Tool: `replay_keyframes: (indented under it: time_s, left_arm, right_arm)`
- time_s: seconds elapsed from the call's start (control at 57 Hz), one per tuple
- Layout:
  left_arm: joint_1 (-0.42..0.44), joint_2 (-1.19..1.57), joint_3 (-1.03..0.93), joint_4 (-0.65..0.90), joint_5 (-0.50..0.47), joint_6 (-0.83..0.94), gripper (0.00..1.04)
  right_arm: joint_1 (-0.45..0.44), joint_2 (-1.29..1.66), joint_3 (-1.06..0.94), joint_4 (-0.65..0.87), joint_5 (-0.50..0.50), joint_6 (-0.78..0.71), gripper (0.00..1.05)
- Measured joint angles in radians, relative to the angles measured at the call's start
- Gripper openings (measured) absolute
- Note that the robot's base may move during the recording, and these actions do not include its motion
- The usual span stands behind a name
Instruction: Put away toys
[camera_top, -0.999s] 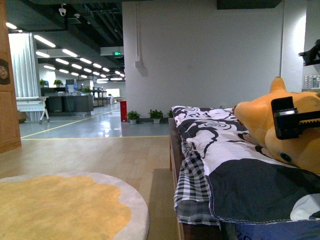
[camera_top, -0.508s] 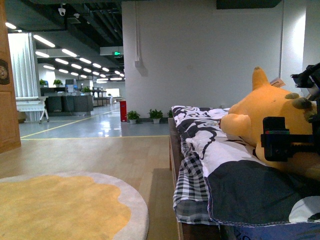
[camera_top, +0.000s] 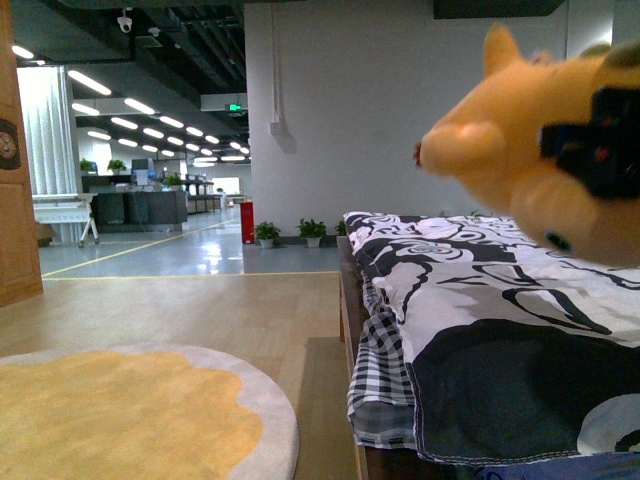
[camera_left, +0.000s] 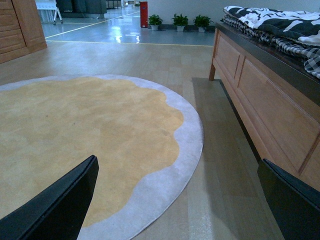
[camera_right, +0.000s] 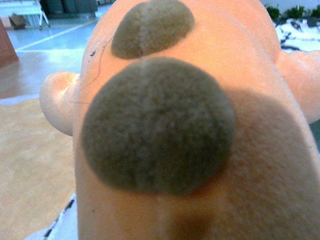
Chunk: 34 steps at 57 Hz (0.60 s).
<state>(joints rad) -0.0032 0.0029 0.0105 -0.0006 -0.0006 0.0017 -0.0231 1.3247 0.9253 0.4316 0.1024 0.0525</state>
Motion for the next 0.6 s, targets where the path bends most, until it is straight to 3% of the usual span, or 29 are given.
replay_keyframes:
  time_s: [0.281,0.596]
  left_arm:
    - [0.000,0.000,0.000,0.000,0.000,0.000,0.99]
    - [0.000,0.000,0.000,0.000,0.000,0.000,0.99]
  right_arm:
    - [-0.154,-0.303,-0.136,-0.018,-0.177,0.055,0.20]
    - [-0.346,-0.703,-0.442,-0.057,-0.470,0.114,0.20]
